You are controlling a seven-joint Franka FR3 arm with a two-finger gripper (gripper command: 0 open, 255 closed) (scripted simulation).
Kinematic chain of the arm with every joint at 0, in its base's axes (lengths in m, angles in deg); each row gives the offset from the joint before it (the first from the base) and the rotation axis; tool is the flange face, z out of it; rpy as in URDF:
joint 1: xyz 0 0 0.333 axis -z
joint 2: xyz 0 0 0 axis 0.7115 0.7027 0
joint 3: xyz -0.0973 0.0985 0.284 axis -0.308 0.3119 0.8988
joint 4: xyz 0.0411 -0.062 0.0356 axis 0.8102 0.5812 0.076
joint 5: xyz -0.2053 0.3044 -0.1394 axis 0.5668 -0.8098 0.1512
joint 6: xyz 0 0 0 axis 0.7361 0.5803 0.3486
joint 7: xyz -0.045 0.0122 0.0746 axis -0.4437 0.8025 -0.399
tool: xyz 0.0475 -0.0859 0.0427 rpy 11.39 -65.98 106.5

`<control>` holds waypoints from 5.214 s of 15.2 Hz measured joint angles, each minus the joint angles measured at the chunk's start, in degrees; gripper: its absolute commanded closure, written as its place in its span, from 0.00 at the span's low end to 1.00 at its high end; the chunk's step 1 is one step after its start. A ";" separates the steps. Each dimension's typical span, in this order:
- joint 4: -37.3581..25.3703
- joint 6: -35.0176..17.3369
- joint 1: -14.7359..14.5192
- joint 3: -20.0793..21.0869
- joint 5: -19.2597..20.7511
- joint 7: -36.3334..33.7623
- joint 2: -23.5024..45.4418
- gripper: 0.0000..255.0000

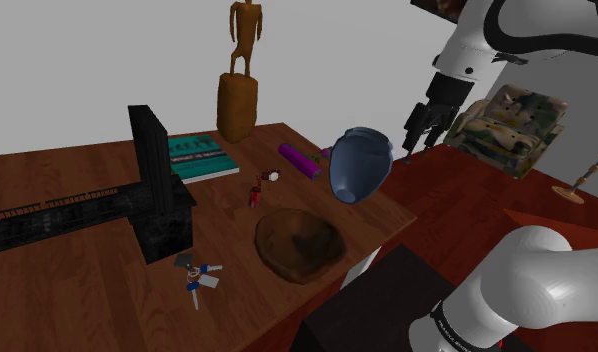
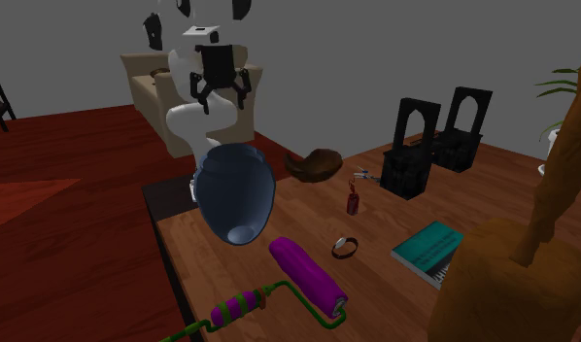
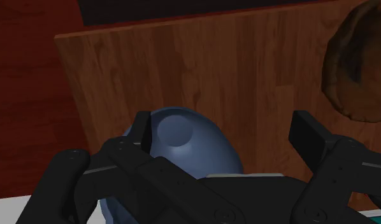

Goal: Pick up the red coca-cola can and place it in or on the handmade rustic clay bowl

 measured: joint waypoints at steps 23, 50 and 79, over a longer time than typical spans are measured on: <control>-5.03 -32.19 -5.58 15.54 -5.22 -17.62 32.36 0.00; -18.54 -45.37 -8.16 19.50 4.03 -29.46 57.72 1.00; -26.76 -31.15 -7.71 19.95 1.09 -27.25 51.39 1.00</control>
